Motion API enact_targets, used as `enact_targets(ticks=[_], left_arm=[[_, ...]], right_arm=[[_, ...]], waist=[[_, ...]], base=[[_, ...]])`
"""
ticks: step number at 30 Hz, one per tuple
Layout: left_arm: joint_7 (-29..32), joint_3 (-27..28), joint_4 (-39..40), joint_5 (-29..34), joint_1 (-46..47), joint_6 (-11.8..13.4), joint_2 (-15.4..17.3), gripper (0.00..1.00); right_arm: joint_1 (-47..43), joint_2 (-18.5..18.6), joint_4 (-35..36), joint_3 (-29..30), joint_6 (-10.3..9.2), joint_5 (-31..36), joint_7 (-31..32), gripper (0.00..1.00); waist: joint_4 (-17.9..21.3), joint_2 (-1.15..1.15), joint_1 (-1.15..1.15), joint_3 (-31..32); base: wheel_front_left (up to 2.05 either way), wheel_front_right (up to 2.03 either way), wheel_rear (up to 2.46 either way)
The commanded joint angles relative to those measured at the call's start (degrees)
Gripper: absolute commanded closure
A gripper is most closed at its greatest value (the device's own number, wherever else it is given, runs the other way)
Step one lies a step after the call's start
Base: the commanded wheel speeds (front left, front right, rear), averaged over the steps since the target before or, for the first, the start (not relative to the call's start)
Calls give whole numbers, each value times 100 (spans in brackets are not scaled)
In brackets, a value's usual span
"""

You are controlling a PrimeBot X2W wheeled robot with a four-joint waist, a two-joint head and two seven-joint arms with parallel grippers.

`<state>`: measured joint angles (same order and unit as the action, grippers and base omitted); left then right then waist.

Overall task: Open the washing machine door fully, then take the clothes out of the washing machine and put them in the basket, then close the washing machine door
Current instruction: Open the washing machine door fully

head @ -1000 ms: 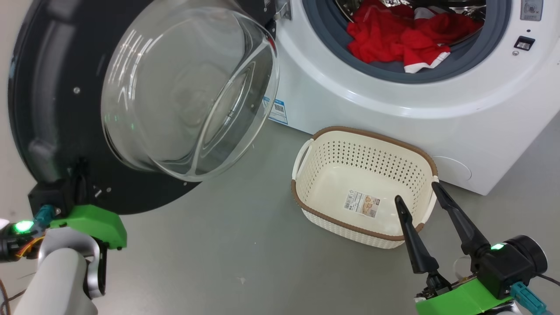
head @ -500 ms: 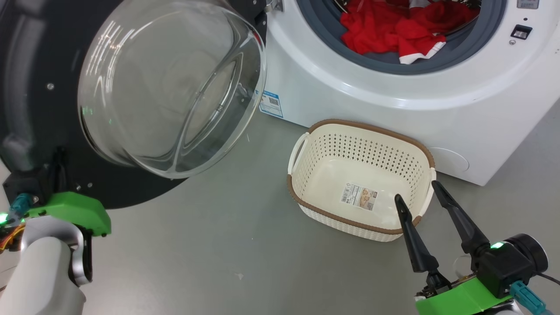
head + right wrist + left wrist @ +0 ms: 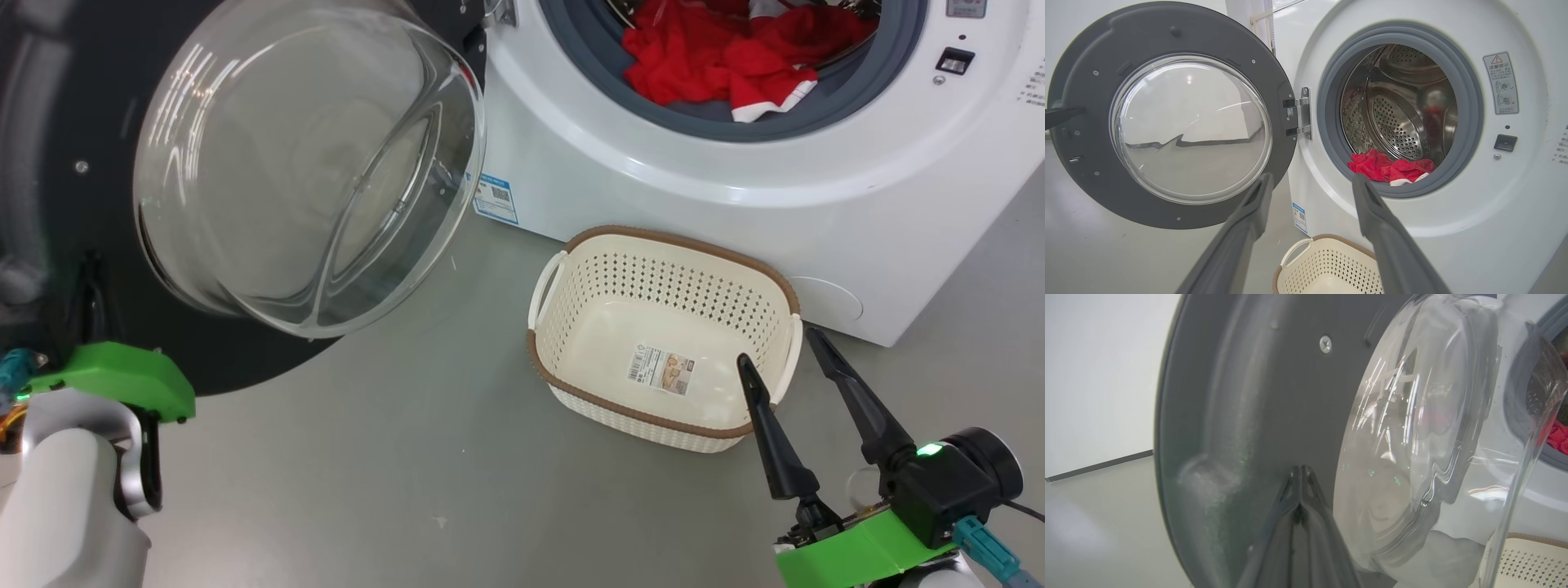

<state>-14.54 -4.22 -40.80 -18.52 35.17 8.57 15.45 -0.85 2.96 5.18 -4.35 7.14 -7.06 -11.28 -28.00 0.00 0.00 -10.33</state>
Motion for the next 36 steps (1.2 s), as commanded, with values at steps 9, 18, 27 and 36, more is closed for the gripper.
enact_targets(ticks=[9, 18, 27, 36], left_arm=[[-46, 355, 1615, 340, -603, 97, 196, 100], [43, 4, 2721, 528, -1110, 43, -57, 100], [350, -535, 3464, 562, -1422, -183, -223, 59], [501, -851, 3716, 436, -1710, -335, -365, 0]], right_arm=[[162, -8, 4, -28, 35, -148, -188, 0], [133, -8, -93, 73, 35, -225, -302, 0], [141, -8, -196, 375, 35, -215, -357, 0], [108, -8, -231, 624, 35, -220, -370, 0]], waist=[[211, 0, 0, 183], [483, 0, 0, 309], [939, 0, 0, 467], [1476, 0, 0, 591]], base=[[0, 0, 0], [0, 0, 0], [0, 0, 0], [0, 0, 0]])
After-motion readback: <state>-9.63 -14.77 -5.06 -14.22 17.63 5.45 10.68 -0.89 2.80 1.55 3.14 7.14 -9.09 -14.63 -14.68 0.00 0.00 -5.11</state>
